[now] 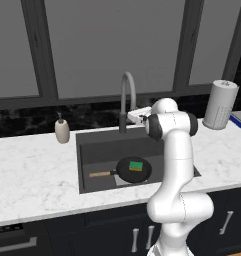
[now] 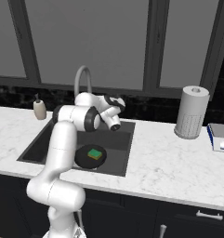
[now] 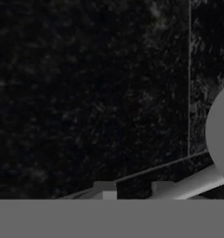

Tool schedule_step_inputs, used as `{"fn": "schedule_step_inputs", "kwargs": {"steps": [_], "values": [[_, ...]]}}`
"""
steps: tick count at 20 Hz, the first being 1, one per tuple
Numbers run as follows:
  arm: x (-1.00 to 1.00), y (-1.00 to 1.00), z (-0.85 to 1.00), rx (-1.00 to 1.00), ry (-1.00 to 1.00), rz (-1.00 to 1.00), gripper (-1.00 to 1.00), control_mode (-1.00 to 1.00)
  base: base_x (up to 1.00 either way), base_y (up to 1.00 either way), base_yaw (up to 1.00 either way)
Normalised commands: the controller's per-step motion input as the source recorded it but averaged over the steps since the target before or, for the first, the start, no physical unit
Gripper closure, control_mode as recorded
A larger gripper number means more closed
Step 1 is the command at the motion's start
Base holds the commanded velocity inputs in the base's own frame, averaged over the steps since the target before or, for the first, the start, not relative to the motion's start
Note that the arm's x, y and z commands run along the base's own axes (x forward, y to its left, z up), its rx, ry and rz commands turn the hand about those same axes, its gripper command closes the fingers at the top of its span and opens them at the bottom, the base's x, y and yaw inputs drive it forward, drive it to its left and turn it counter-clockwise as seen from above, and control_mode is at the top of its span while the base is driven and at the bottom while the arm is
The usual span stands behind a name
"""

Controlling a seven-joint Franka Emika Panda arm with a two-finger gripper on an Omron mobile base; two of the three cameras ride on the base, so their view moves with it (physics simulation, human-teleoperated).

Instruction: Pick the pan and sponge and place them into the sink. Then turn on the water.

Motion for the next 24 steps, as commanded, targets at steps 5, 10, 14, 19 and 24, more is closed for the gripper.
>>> {"fn": "schedule_step_inputs", "kwargs": {"steps": [5, 10, 14, 19, 24], "values": [[0.67, -0.73, -0.98, 0.05, 0.00, -0.12, 1.00, -1.00, 0.00, 0.00, 0.00], [0.57, -0.91, -1.00, 0.03, 0.00, -0.12, 1.00, -1.00, 0.00, 0.00, 0.00], [0.21, -1.00, -1.00, 0.00, 0.00, -0.12, 1.00, -1.00, 0.00, 0.00, 0.00], [0.00, -1.00, -1.00, 0.00, 0.00, -0.18, 1.00, -1.00, 0.00, 0.00, 0.00], [-0.11, -1.00, -1.00, 0.00, 0.00, -0.16, 1.00, -1.00, 0.00, 0.00, 0.00]]}}
